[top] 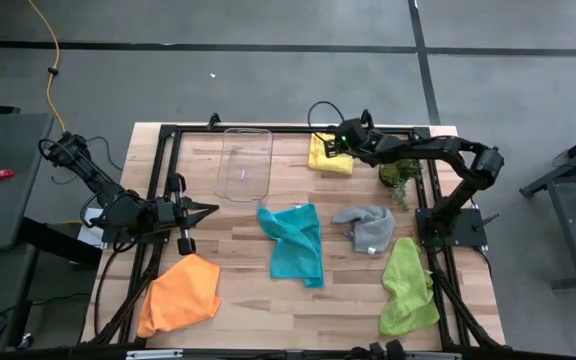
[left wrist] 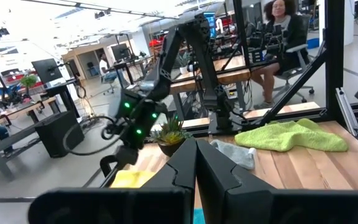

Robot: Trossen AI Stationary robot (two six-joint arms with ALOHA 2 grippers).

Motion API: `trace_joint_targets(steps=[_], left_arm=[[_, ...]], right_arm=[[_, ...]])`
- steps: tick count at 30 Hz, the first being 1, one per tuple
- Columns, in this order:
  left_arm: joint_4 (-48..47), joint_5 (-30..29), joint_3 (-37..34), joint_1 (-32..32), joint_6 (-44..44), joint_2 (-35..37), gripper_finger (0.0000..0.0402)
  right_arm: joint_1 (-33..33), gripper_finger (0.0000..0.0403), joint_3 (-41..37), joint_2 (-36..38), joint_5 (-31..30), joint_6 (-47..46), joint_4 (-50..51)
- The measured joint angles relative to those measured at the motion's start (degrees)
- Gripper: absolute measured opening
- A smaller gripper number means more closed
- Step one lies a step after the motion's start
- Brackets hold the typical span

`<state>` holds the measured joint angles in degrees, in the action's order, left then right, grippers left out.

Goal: Fold microfiber towels
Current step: Move the folded yellow microfiber cloth to the top middle of the table

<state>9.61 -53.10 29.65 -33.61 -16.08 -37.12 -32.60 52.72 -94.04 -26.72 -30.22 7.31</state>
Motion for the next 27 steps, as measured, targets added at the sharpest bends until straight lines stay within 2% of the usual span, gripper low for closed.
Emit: trace_joint_targets(steps=[3, 7, 9, 12, 14, 17, 21, 27], left_arm=[[-0.9, 0.0, 0.0, 0.0, 0.8, 0.0, 0.0], [-1.1, 0.0, 0.0, 0.0, 1.1, 0.0, 0.0], [-1.1, 0.0, 0.0, 0.0, 1.1, 0.0, 0.0], [-1.0, 0.0, 0.0, 0.0, 1.0, 0.0, 0.0], [-0.9, 0.0, 0.0, 0.0, 0.9, 0.0, 0.0], [-0.5, 0.0, 0.0, 0.1, 0.8, 0.0, 0.0], [-0.3, 0.0, 0.0, 0.5, 0.0, 0.0, 0.0], [-0.8, 0.0, 0.0, 1.0, 0.3, 0.0, 0.0]], right_arm=[[0.0, 0.0164, 3.0, 0.0, 0.3, 1.9, 2.6], [0.0, 0.0141, 2.7, 0.1, 5.9, 2.6, 3.4], [0.0, 0.0109, 1.3, -0.1, 6.1, 2.0, 4.4], [0.0, 0.0036, -0.9, -1.5, 6.0, 0.8, 4.0], [-0.3, 0.0011, -1.2, -3.1, 6.2, 0.7, 2.1], [-0.4, 0.0021, -0.3, -5.8, 7.6, 0.6, 0.5], [-0.4, 0.0004, 1.7, -10.1, 8.5, 0.8, 0.6], [-0.4, 0.0001, 5.2, -13.3, 9.9, 0.9, 0.5]])
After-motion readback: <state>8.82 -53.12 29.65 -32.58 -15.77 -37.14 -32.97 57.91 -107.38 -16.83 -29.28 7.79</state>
